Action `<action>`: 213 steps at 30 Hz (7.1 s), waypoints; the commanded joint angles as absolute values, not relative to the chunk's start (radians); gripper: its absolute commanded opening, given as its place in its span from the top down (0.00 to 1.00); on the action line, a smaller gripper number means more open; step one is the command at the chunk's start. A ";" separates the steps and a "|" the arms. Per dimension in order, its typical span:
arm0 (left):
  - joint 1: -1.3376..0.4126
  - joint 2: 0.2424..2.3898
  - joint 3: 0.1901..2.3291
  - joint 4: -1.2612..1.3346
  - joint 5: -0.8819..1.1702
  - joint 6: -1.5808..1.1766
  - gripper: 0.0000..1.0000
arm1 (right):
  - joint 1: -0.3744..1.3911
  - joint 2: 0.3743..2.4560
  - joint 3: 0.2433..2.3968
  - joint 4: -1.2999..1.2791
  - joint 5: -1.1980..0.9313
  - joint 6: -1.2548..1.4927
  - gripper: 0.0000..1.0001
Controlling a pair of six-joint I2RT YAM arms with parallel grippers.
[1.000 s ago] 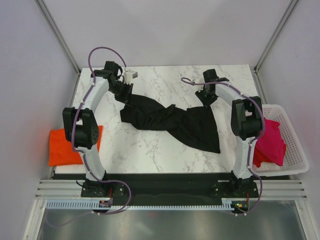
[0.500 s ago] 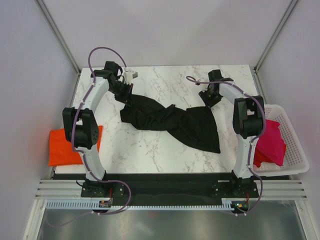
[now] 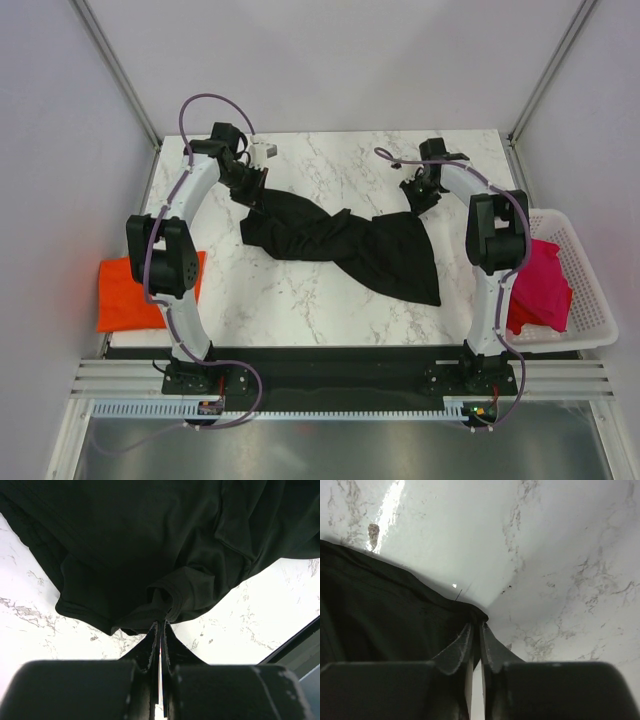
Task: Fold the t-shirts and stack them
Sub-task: Flatten the tshirt out
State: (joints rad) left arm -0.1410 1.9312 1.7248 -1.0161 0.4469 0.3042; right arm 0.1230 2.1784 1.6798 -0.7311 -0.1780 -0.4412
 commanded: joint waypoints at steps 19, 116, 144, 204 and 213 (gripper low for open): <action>-0.132 1.810 2.313 -1.000 0.269 0.365 0.98 | 0.110 1.774 2.056 -0.609 0.023 -0.592 1.00; 0.057 1.658 1.502 -0.975 0.494 0.630 0.98 | 0.109 1.726 1.459 -0.794 -0.158 -0.569 1.00; 0.041 1.682 1.577 -1.333 0.506 0.755 0.98 | 0.057 1.717 1.499 -0.960 -0.369 -0.529 1.00; -0.084 2.250 1.878 -1.269 0.489 0.552 0.54 | 0.072 1.575 1.419 -1.035 -0.344 -0.675 1.00; -0.084 2.289 1.882 -1.258 0.528 0.514 0.60 | 0.072 1.592 1.437 -1.035 -0.333 -0.681 1.00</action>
